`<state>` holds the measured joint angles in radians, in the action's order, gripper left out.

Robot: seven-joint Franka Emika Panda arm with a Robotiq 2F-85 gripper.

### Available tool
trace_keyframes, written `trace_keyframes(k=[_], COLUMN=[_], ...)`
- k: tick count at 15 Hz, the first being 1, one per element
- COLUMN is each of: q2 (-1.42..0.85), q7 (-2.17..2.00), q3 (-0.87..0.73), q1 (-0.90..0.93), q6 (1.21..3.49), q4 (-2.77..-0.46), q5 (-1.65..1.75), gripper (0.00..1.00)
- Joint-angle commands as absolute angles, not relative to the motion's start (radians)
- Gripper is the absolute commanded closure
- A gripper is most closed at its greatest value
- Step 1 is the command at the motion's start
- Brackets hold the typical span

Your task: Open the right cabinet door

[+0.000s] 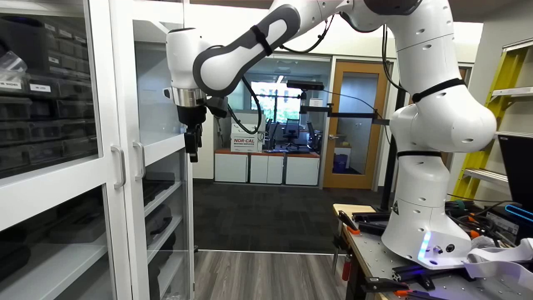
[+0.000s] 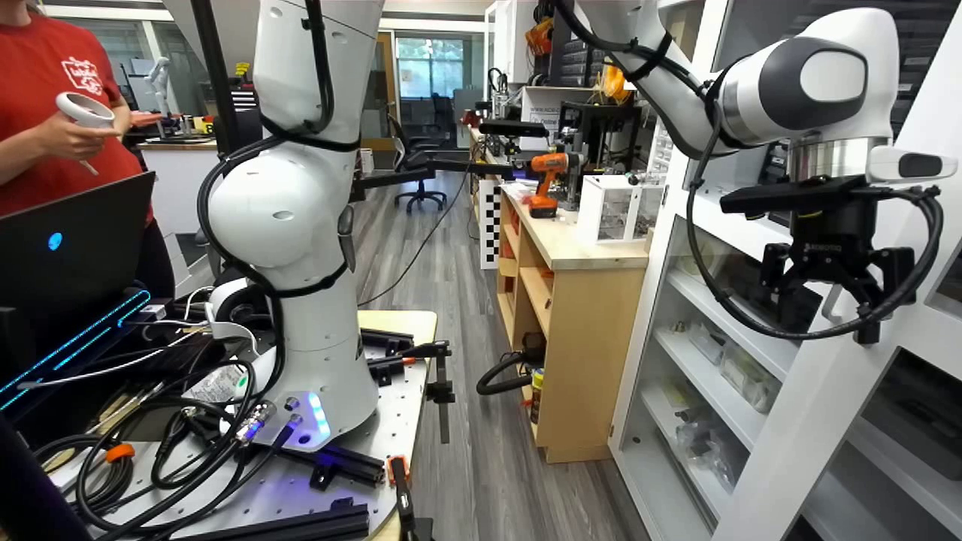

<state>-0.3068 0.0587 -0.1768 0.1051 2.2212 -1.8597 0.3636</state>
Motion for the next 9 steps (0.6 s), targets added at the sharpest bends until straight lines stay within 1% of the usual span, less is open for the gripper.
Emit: trace_keyframes(k=[1,6,9], q2=[-0.305,-0.303,-0.284], q7=[0.050,0.049,0.063], q3=[-0.135,-0.125,-0.107], q1=[0.067,0.060,0.036], q6=[2.215,2.235,2.311], q4=[-1.857,-1.862,-1.890], q5=[0.378,0.373,0.340], gripper=[0.00,0.00,0.00])
